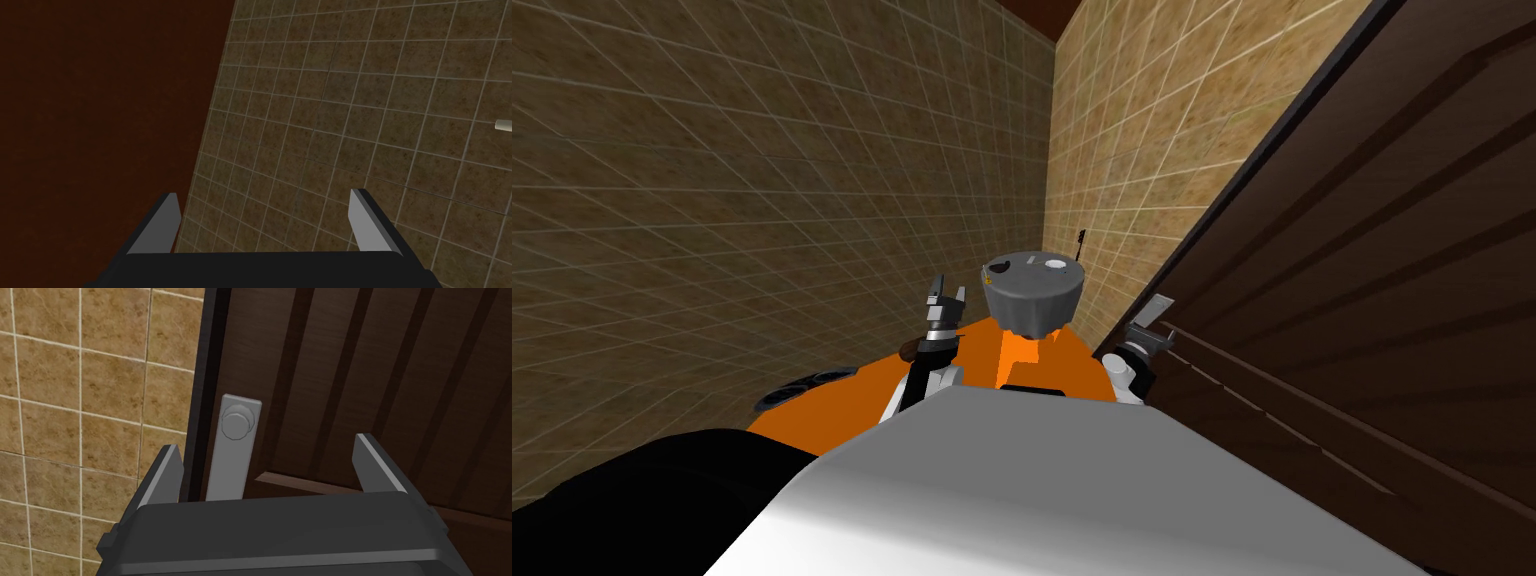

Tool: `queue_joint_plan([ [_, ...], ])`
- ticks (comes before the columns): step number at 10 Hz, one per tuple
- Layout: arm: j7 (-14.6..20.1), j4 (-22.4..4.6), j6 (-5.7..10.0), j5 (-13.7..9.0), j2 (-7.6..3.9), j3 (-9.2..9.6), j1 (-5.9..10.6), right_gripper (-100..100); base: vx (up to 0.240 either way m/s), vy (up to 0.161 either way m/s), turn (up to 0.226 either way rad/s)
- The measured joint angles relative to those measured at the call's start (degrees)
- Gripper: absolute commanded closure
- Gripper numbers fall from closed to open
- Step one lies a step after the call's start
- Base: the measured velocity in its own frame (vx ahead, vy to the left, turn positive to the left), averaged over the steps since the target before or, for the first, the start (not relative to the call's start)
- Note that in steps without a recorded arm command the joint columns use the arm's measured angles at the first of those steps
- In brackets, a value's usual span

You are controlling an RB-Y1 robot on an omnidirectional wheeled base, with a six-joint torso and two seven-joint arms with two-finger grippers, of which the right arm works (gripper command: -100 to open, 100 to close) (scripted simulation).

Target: Pull the door open

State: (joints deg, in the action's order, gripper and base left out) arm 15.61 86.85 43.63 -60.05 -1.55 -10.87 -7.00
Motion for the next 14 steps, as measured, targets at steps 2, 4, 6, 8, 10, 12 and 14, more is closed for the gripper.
queue_joint_plan([
  [2, 1.0, -1.56, 0.55, -2.39, 0.36, -0.64, 0.81, -100, 0.05, -0.114, 0.11],
  [4, 2.04, -3.21, 1.31, -4.27, 0.75, -0.9, 1.36, -100, 0.057, -0.087, 0.079],
  [6, 3.18, -4.91, 2.08, -6.4, 1.28, -1.34, 2.15, -100, 0.073, -0.092, 0.055],
  [8, 3.77, -6.69, 2.64, -8.82, 2.03, -1.92, 3.31, -100, 0.11, -0.142, 0.03],
  [10, 4.78, -8.09, 3.44, -10.69, 2.85, -2.16, 3.8, -100, 0.151, -0.148, -0.022],
  [12, 5.31, -9.07, 3.73, -12.32, 3.33, -2.58, 4.3, -100, 0.176, -0.128, -0.061],
  [14, 5.54, -9.43, 3.91, -13.04, 3.67, -2.73, 4.51, -100, 0.011, -0.005, 0.102],
])
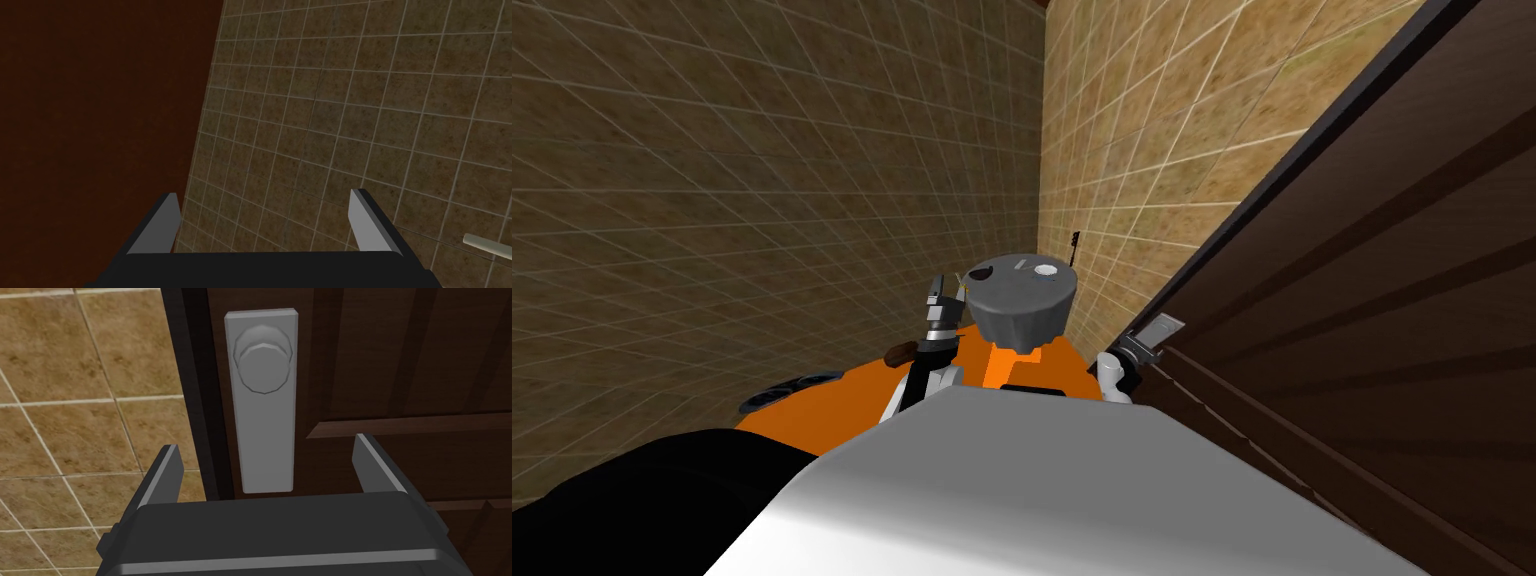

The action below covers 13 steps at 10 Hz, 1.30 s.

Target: Pull the door open

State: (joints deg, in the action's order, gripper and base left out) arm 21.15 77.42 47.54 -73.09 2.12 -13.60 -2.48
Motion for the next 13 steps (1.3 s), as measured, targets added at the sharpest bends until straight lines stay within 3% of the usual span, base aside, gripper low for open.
queue_joint_plan([
  [4, 0.23, -0.36, -0.41, -0.53, -1.28, -0.96, -0.54, -100, -0.156, 0.143, 0.214],
  [8, 1.99, -2.67, -0.98, -1.44, -4.37, -3.25, -1.78, -100, -0.061, 0.172, 0.223],
  [9, 2.0, -3.41, -1.21, -1.85, -5.1, -3.97, -1.5, -100, 0.009, 0.092, 0.103],
  [11, 3.21, -4.73, -1.52, -2.26, -6.65, -5.1, -2.21, -100, 0.017, 0.098, 0.188],
  [12, 3.62, -4.54, -2.07, -2.82, -7.5, -6.04, -3.4, -100, 0.008, 0.078, 0.064],
  [13, 4.35, -5.67, -2.1, -2.8, -8.16, -6.34, -3.24, -100, 0.01, 0.051, 0.066],
])
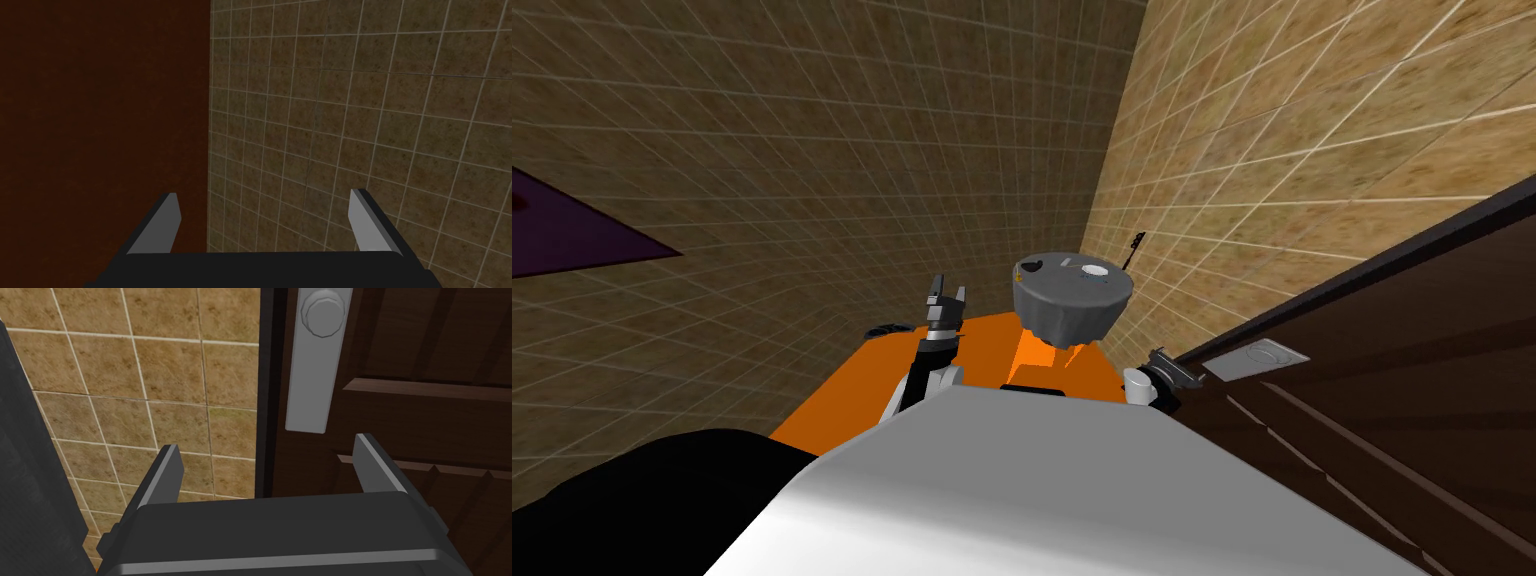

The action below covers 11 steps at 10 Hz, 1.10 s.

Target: Pull the door open

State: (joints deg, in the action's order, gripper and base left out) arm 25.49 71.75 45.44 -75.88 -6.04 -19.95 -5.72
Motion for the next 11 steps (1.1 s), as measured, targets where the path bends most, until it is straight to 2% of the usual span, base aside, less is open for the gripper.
queue_joint_plan([
  [1, 0.82, -1.1, 0.13, 0.02, -0.65, -0.28, 0.07, -100, 0.026, 0.064, 0.215],
  [3, 2.27, -3.47, -0.4, -0.77, -2.91, -2.12, -0.23, -100, 0.042, 0.071, 0.174],
  [5, 4.78, -5.84, -0.88, -1.46, -5.35, -4.09, -1.53, -100, 0.068, 0.037, 0.142],
  [7, 6.16, -8.14, -1.55, -2.41, -7.59, -6.12, -1.65, -100, 0.06, -0.026, 0.118],
  [8, 6.99, -8.64, -2.15, -2.96, -8.65, -7.15, -2.37, -100, 0.052, -0.055, 0.09],
  [9, 7.63, -9.41, -2.42, -3.29, -9.37, -7.92, -2.47, -100, 0.069, -0.076, 0.069],
  [11, 9.41, -11.75, -3.28, -4.12, -11.81, -9.6, -2.37, -100, 0.075, -0.119, 0.068],
])
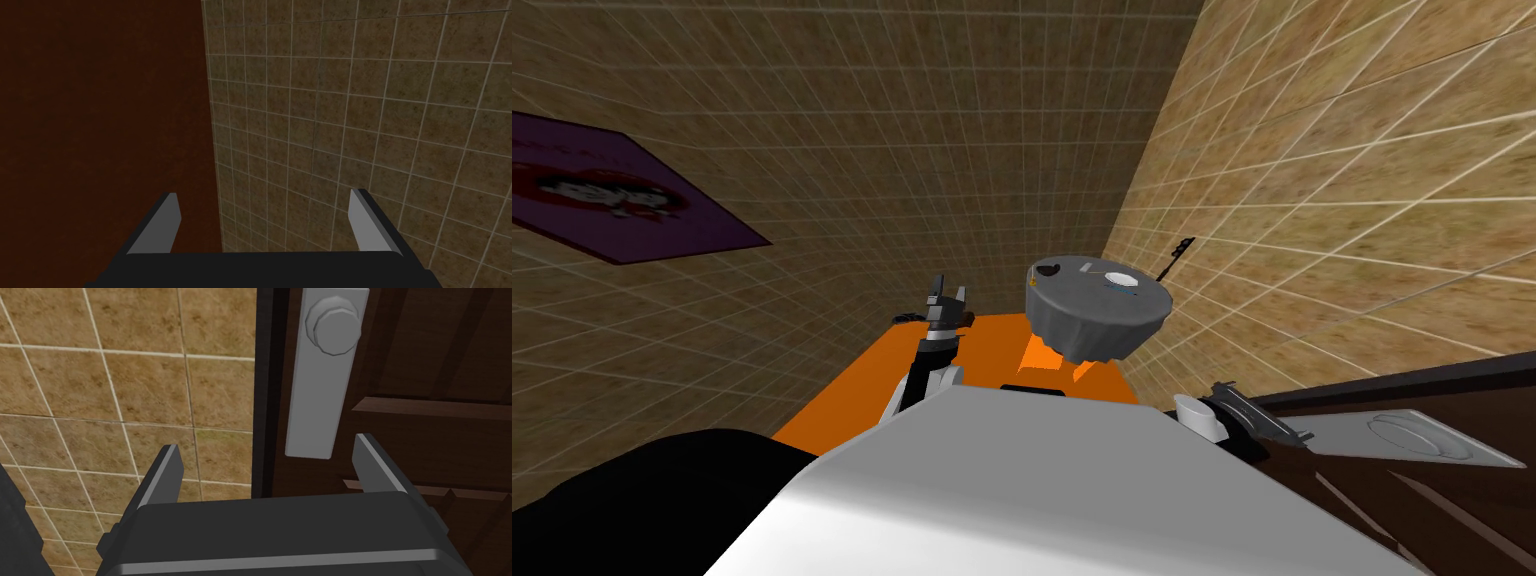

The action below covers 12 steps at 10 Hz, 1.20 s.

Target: Pull the door open

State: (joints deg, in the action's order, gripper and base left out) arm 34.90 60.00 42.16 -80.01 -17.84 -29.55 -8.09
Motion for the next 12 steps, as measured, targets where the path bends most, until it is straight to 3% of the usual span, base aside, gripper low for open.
queue_joint_plan([
  [2, 2.48, -2.7, -0.75, -0.44, -2.43, -1.29, 0.27, -100, 0.045, -0.154, 0.023],
  [4, 3.29, -2.75, -1.83, -1.31, -3.66, -2.56, -0.14, -100, 0.007, -0.189, -0.03],
  [9, 5.61, -5.0, -2.99, -1.88, -6.14, -3.64, 1.02, -100, 0.005, -0.195, -0.083],
  [10, 5.65, -5.0, -3.02, -1.89, -6.19, -3.67, 1.01, 100, -0.004, 0.008, 0.014],
  [12, 5.62, -5.07, -2.96, -1.91, -6.22, -3.74, 0.92, 100, -0.009, 0.029, -0.009],
])
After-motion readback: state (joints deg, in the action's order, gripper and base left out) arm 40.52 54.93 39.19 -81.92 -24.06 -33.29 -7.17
